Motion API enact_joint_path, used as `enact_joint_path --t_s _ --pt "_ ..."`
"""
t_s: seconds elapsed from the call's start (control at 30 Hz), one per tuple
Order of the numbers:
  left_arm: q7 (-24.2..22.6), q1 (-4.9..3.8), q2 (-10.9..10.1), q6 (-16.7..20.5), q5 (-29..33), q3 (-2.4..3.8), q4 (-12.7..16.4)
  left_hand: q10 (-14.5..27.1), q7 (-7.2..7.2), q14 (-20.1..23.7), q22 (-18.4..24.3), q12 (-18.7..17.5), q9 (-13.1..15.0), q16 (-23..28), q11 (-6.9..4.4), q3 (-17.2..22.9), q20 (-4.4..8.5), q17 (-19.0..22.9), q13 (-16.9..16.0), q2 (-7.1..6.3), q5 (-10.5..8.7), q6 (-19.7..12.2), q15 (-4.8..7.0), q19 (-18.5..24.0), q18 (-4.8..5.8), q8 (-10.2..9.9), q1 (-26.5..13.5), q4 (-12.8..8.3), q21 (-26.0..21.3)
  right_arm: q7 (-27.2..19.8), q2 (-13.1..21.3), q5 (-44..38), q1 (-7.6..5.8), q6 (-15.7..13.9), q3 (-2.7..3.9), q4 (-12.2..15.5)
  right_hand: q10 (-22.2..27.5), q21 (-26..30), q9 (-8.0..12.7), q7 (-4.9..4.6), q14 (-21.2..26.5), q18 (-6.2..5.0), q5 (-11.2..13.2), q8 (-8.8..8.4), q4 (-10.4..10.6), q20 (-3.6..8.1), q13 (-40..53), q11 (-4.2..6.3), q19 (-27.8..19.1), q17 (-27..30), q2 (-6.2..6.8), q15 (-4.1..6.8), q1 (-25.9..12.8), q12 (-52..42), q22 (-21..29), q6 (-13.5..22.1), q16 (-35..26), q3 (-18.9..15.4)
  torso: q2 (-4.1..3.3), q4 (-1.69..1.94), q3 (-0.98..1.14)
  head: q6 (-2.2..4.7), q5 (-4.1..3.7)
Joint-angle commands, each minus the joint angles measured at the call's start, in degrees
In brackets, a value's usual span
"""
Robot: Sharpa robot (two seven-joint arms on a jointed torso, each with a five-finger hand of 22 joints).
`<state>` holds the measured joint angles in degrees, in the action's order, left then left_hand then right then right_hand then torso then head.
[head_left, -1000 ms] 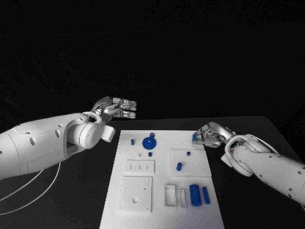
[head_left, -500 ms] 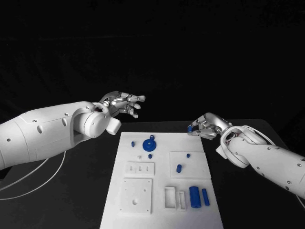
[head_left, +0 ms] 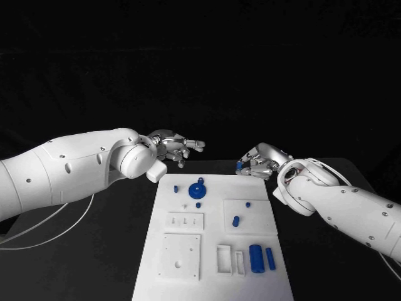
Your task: Assemble the parts on the task board
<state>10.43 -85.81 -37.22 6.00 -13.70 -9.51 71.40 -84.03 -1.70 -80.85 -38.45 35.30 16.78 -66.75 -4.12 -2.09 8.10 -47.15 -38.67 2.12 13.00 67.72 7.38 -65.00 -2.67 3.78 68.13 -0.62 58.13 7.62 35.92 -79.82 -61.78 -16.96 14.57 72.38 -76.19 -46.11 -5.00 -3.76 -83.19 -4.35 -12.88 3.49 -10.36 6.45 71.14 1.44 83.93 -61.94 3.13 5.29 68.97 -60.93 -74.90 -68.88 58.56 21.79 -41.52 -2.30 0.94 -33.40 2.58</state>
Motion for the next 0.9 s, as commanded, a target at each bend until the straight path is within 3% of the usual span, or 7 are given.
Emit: enact_joint_path --t_s 0.03,0.17,0.37,0.53,0.73,0.9 --pt "6.9 -0.2 0.2 -0.6 -5.5 -0.06 0.9 -1.4 -0.09 -0.1 -0.7 -0.7 0.7 -0.1 -0.14 0.3 -0.01 -0.4 -1.2 -0.89 -0.49 -0.4 -0.26 0.2 -0.97 -0.1 -0.5 0.8 -0.1 4.2 -0.5 -2.5 -0.08 1.1 -0.2 1.3 -0.2 -0.2 -0.5 0.19 -0.3 0.38 -0.2 0.17 0.0 0.18 0.0 0.11 2.5 0.0 -0.34 0.15 0.2 -0.1 -5.5 0.0 0.3 0.6 0.08 0.13 -0.04 -0.53 -0.01" --pt "8.4 -0.19 0.4 -0.6 -7.6 -0.3 1.8 -1.7 -0.13 -0.2 -1.8 -1.5 1.7 -0.3 -0.12 1.3 -0.02 -0.9 -2.6 -2.39 -1.6 -0.3 -0.27 0.1 -0.99 0.0 -1.2 2.7 -0.5 5.6 -1.0 -2.9 -0.13 1.2 -0.67 2.6 -0.2 -0.2 -0.5 0.19 -0.3 0.38 -0.1 0.16 -0.1 0.17 0.0 0.14 2.5 0.0 -0.36 0.14 0.3 -0.2 -5.5 0.0 0.4 0.8 0.1 0.2 -0.05 -0.84 0.01" --pt "10.1 -0.18 1.0 0.0 -9.1 -0.81 2.9 -1.8 -0.27 -0.2 -3.0 -2.2 2.3 0.0 -0.01 3.3 -0.12 -0.7 -3.6 -4.5 -4.29 -0.8 -0.39 0.0 -1.02 -0.1 -1.9 5.7 -1.3 6.8 -1.7 -3.3 -0.16 2.2 -1.56 3.9 -0.3 -0.5 -0.5 0.2 -0.4 0.4 -0.2 0.14 -0.1 0.15 0.1 0.14 2.5 -0.1 -0.32 0.12 0.0 -0.3 -5.6 0.0 0.5 0.9 -0.02 -0.1 -0.01 -1.13 0.09" --pt "11.8 -0.17 1.6 0.7 -10.4 -0.99 3.4 -1.8 -0.49 -0.3 -4.3 -2.5 2.9 -0.1 0.09 4.9 -0.22 -0.9 -4.3 -6.0 -5.32 -1.6 -0.41 -0.4 -1.15 -0.1 -2.4 8.5 -2.2 7.6 -2.2 -4.2 -0.16 2.8 -2.18 4.8 -0.4 -0.8 -0.5 0.18 -0.4 0.4 -0.4 0.13 -0.1 0.16 0.2 0.12 2.5 -0.2 -0.27 0.13 0.0 -0.5 -5.6 0.2 0.7 0.8 -0.04 -0.01 0.0 -0.94 0.21" --pt "13.1 -0.16 2.4 0.7 -12.1 -1.1 3.4 -1.9 -0.47 -0.3 -5.4 -2.5 3.4 -0.3 0.14 5.5 -0.21 -1.2 -4.6 -6.94 -5.84 -1.8 -0.45 -0.6 -1.09 -0.1 -2.7 10.0 -2.7 8.8 -2.8 -5.6 -0.16 3.1 -2.58 5.7 -0.4 -0.8 -0.5 0.19 -0.4 0.39 -0.4 0.15 -0.1 0.15 0.2 0.13 2.5 -0.2 -0.17 0.13 0.0 -0.5 -5.6 0.1 0.8 0.6 -0.11 0.0 -0.01 -0.9 0.52" --pt "14.4 -0.12 3.1 -0.2 -13.4 -1.32 3.3 -1.9 -0.46 -0.4 -6.2 -2.4 3.6 -0.5 0.15 5.6 -0.21 -1.3 -4.8 -6.98 -6.0 -1.8 -0.46 -0.8 -1.08 -0.1 -2.8 10.5 -3.1 9.4 -3.2 -6.5 -0.16 3.0 -2.69 6.5 -0.5 -1.1 -0.5 0.22 -0.4 0.41 -0.7 0.16 0.0 0.17 0.3 0.14 2.6 -0.3 -0.03 0.15 -0.1 -0.6 -5.7 0.1 0.9 0.5 -0.12 -0.03 -0.04 -0.96 0.53"
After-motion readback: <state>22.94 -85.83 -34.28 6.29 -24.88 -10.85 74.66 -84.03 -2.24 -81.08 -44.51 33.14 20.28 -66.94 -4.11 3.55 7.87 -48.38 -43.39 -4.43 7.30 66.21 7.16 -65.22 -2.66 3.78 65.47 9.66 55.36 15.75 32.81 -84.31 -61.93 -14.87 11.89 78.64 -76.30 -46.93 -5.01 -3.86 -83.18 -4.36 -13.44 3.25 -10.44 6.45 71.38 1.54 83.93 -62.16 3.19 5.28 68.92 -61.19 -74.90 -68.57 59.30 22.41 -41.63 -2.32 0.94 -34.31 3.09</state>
